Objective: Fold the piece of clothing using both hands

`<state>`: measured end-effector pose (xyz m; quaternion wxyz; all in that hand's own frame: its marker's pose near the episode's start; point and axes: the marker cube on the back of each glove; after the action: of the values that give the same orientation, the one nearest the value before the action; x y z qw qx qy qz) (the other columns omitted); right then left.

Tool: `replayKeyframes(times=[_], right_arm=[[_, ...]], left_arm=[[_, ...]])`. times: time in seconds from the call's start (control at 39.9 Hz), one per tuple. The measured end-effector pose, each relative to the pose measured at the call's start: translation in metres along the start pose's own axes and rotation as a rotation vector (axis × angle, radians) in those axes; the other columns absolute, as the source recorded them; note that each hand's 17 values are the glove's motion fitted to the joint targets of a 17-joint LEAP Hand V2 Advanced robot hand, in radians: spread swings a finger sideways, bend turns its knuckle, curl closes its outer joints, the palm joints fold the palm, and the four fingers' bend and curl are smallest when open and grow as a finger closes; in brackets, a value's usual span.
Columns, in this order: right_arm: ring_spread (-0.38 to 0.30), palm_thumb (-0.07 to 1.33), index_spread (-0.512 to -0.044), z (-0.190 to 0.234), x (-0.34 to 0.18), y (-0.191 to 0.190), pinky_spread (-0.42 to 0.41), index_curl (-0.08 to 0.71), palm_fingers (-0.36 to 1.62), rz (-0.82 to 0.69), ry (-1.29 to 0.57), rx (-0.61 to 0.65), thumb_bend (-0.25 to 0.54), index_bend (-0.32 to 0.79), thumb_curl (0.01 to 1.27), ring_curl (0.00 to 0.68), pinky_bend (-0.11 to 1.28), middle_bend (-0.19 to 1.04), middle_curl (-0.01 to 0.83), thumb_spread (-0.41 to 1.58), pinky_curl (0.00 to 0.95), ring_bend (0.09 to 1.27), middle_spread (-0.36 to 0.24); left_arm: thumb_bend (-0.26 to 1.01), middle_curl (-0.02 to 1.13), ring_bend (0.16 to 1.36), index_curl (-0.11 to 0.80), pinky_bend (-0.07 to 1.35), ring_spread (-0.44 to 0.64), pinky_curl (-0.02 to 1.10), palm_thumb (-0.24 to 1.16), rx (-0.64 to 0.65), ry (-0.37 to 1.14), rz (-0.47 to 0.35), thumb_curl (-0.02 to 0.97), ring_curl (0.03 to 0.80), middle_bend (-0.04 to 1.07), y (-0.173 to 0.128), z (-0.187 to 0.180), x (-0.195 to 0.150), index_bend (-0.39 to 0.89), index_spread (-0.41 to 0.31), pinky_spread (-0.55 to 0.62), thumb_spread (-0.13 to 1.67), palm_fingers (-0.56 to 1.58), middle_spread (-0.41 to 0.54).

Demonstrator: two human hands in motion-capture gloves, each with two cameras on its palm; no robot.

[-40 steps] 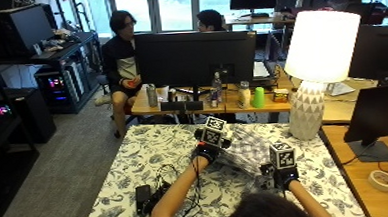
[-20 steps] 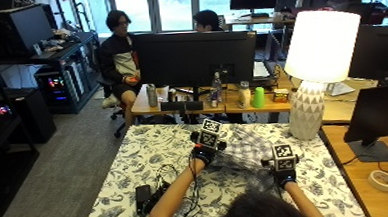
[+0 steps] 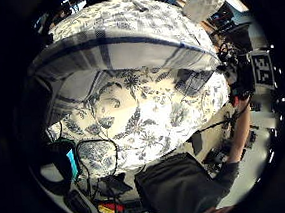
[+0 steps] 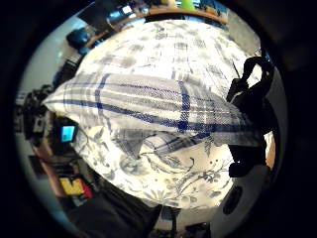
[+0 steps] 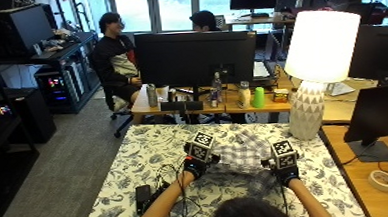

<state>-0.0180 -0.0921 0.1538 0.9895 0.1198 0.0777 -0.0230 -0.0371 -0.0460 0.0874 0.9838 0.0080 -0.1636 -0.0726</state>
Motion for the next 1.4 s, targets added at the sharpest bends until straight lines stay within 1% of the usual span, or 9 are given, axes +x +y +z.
replayKeyframes(times=[0.2,0.4,0.58,0.7,0.83,0.98,1.18,1.33,1.4], right_arm=[[-0.244,1.05,-0.269,-0.014,-0.003,0.016,-0.306,0.387,1.31,-0.032,-0.017,-0.095,0.062,0.17,0.35,0.427,0.53,0.41,0.452,1.01,0.392,0.65,-0.199],[-0.241,1.07,-0.269,-0.051,-0.006,0.049,-0.308,0.397,1.31,-0.100,-0.016,-0.164,0.028,0.17,0.34,0.433,0.52,0.41,0.460,1.00,0.395,0.65,-0.203],[-0.241,1.08,-0.270,-0.076,-0.003,0.081,-0.310,0.402,1.31,-0.157,-0.004,-0.189,0.004,0.17,0.34,0.437,0.51,0.41,0.464,1.00,0.397,0.65,-0.204],[-0.245,1.09,-0.270,-0.096,0.000,0.090,-0.309,0.405,1.31,-0.160,-0.007,-0.169,-0.007,0.17,0.33,0.440,0.49,0.42,0.466,1.01,0.396,0.65,-0.205],[-0.244,1.09,-0.269,-0.105,0.012,0.067,-0.310,0.404,1.30,-0.110,0.018,-0.156,-0.011,0.16,0.33,0.442,0.48,0.42,0.472,1.03,0.395,0.66,-0.207],[-0.243,1.09,-0.271,-0.115,0.021,0.030,-0.311,0.406,1.30,-0.064,0.044,-0.184,-0.012,0.16,0.32,0.447,0.48,0.42,0.477,1.05,0.395,0.66,-0.208],[-0.240,1.09,-0.272,-0.108,0.019,-0.035,-0.311,0.404,1.29,0.028,0.039,-0.142,-0.012,0.15,0.31,0.450,0.47,0.44,0.486,1.08,0.396,0.66,-0.209],[-0.237,1.09,-0.275,-0.098,0.004,-0.073,-0.306,0.404,1.26,0.112,0.089,-0.034,-0.008,0.16,0.30,0.445,0.45,0.46,0.495,1.12,0.392,0.63,-0.208],[-0.237,1.09,-0.275,-0.083,0.001,-0.093,-0.295,0.409,1.23,0.182,0.121,0.030,-0.007,0.17,0.30,0.438,0.43,0.47,0.501,1.14,0.389,0.59,-0.209]], left_arm=[[0.07,0.56,0.52,0.434,0.26,-0.36,0.38,0.37,0.021,0.015,0.028,0.124,0.408,0.57,0.012,-0.004,-0.009,0.15,-0.257,-0.32,1.53,1.17,-0.341],[0.07,0.57,0.52,0.441,0.25,-0.36,0.39,0.37,-0.015,0.001,0.085,0.118,0.417,0.57,0.047,-0.020,-0.008,0.15,-0.261,-0.32,1.54,1.17,-0.342],[0.07,0.59,0.53,0.444,0.24,-0.36,0.39,0.37,-0.064,0.028,0.183,0.111,0.425,0.58,0.075,-0.029,-0.008,0.15,-0.262,-0.32,1.55,1.17,-0.345],[0.07,0.60,0.54,0.447,0.23,-0.36,0.39,0.36,-0.040,-0.018,0.181,0.108,0.431,0.59,0.092,-0.050,-0.007,0.15,-0.264,-0.32,1.55,1.17,-0.347],[0.06,0.61,0.55,0.449,0.23,-0.37,0.40,0.35,0.026,-0.045,0.148,0.105,0.435,0.59,0.062,-0.063,-0.014,0.15,-0.265,-0.32,1.55,1.17,-0.345],[0.06,0.62,0.55,0.453,0.23,-0.37,0.40,0.35,-0.003,-0.047,0.064,0.101,0.438,0.59,0.027,-0.083,-0.024,0.15,-0.259,-0.32,1.56,1.16,-0.343],[0.06,0.63,0.54,0.457,0.23,-0.36,0.40,0.34,-0.026,-0.058,-0.053,0.097,0.437,0.58,-0.057,-0.067,-0.041,0.15,-0.254,-0.32,1.55,1.16,-0.342],[0.06,0.63,0.51,0.467,0.24,-0.36,0.41,0.34,-0.067,-0.166,-0.197,0.096,0.430,0.55,-0.056,-0.065,-0.044,0.17,-0.258,-0.32,1.55,1.13,-0.340],[0.06,0.63,0.49,0.469,0.23,-0.35,0.41,0.33,-0.050,-0.129,-0.157,0.095,0.428,0.54,-0.073,-0.046,-0.036,0.16,-0.256,-0.32,1.55,1.13,-0.339]])
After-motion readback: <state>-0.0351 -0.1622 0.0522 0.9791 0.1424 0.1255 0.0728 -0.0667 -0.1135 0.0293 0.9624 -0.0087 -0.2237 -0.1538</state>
